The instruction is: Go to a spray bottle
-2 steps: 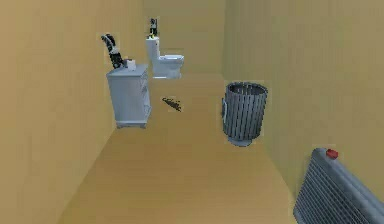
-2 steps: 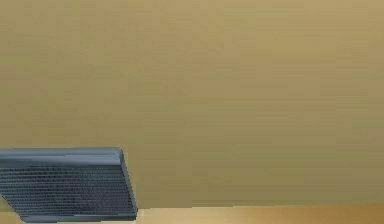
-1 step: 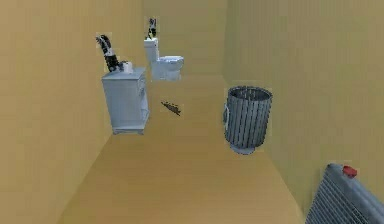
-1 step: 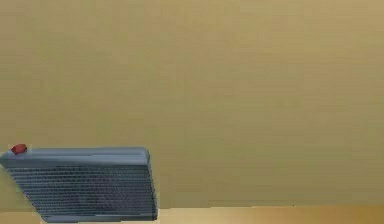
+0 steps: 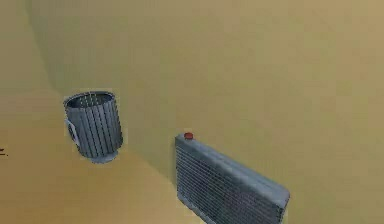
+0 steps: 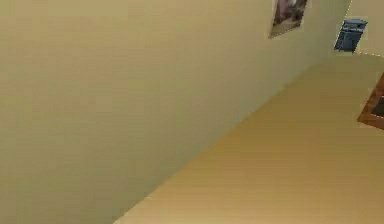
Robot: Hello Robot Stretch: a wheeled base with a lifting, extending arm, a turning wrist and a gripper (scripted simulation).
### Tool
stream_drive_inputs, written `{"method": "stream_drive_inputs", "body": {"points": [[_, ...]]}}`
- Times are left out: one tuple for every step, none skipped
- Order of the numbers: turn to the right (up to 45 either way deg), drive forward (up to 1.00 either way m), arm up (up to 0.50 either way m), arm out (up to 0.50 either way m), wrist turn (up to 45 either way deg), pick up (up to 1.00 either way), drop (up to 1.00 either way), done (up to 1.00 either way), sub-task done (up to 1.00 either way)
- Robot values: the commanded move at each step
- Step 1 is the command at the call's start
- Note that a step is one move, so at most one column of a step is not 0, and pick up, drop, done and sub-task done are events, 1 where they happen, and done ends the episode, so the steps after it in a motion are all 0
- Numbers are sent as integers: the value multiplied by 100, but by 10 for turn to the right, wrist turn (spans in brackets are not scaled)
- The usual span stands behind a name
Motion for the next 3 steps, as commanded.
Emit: {"method": "stream_drive_inputs", "body": {"points": [[450,0,0,0,0,0,0,0,0],[450,0,0,0,0,0,0,0,0],[360,0,0,0,0,0,0,0,0]]}}
